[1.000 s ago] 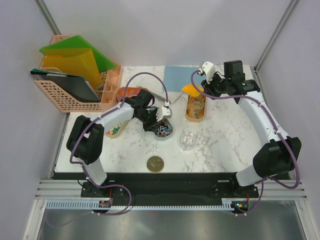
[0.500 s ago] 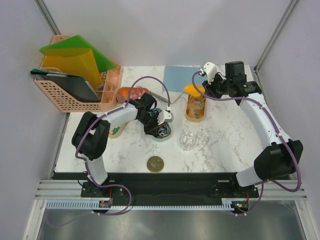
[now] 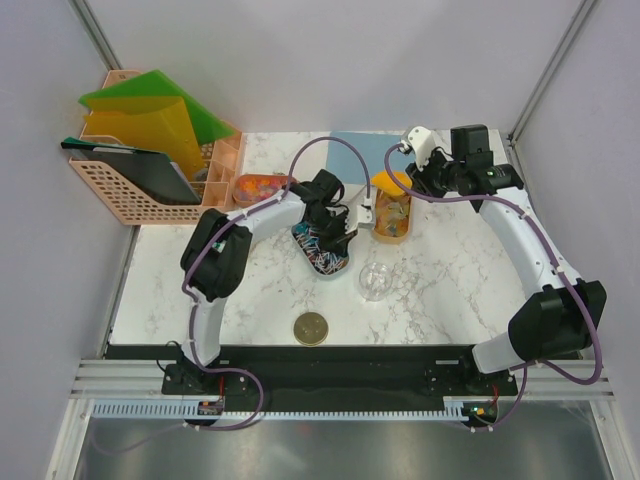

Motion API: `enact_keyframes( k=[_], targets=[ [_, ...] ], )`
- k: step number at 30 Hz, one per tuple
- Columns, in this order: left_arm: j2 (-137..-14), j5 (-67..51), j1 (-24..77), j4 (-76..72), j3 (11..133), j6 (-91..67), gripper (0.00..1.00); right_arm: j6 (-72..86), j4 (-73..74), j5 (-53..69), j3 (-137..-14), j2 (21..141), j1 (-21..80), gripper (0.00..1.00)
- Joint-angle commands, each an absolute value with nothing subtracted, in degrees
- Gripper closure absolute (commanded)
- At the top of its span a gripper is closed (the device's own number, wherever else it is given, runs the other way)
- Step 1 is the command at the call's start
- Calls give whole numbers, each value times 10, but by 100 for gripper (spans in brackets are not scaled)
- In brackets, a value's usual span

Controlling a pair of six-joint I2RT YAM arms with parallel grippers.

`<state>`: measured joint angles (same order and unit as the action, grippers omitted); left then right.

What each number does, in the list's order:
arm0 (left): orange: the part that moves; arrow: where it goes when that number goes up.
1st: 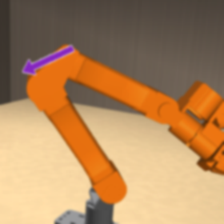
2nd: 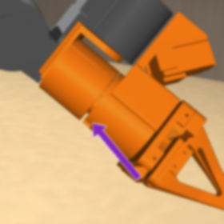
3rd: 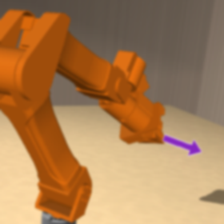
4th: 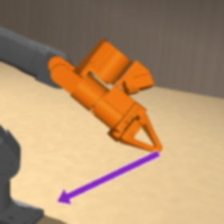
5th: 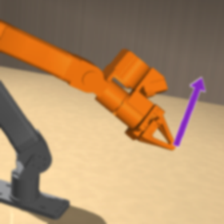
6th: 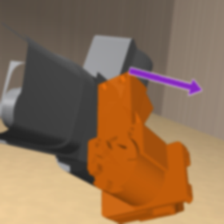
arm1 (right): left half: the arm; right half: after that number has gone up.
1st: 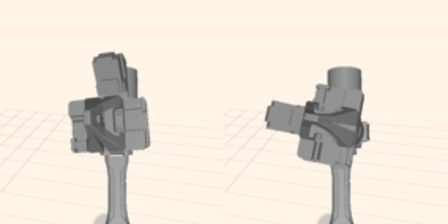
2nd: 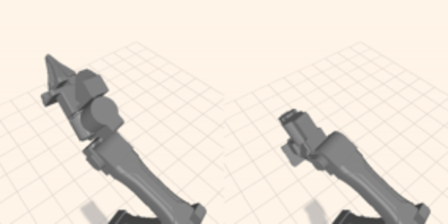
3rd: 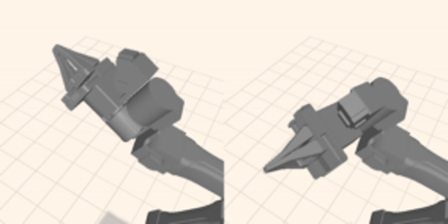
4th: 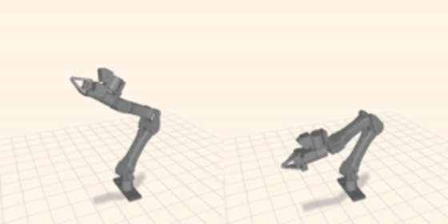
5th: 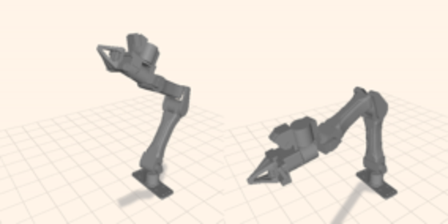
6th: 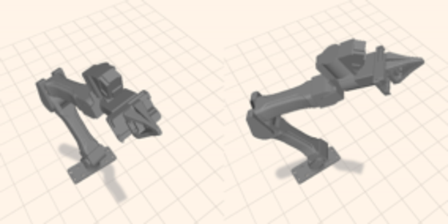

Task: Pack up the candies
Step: Adjust the storage box at the center of the board.

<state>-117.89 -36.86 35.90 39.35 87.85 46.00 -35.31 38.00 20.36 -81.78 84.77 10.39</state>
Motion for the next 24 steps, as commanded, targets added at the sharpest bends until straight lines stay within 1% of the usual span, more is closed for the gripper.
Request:
enact_keyframes(
  k=[1,6,9,11,15,18,19,22,23,24],
  targets=[
    [-1218,-401,359,378,937,446,98,-349,362,197,-823,831,102,100],
    [-1250,-390,357,309,976,403,98,-367,375,180,-838,833,102,100],
    [-1270,-381,352,241,995,374,98,-386,382,159,-841,830,101,100],
    [-1298,-378,349,236,1019,366,98,-395,389,154,-842,828,100,100],
    [-1345,-382,339,229,1118,333,98,-401,403,148,-846,830,97,100],
    [-1347,-393,332,235,1151,317,97,-410,419,148,-853,832,94,100],
    [-1343,-395,330,245,1157,312,96,-417,434,149,-854,834,93,100],
    [-1299,-426,310,306,1169,294,88,-469,472,173,-868,839,91,100],
    [-1281,-432,295,310,1143,287,84,-485,482,184,-878,845,91,100],
    [-1259,-437,287,312,1123,285,84,-516,497,195,-887,852,91,100]
  ],
)
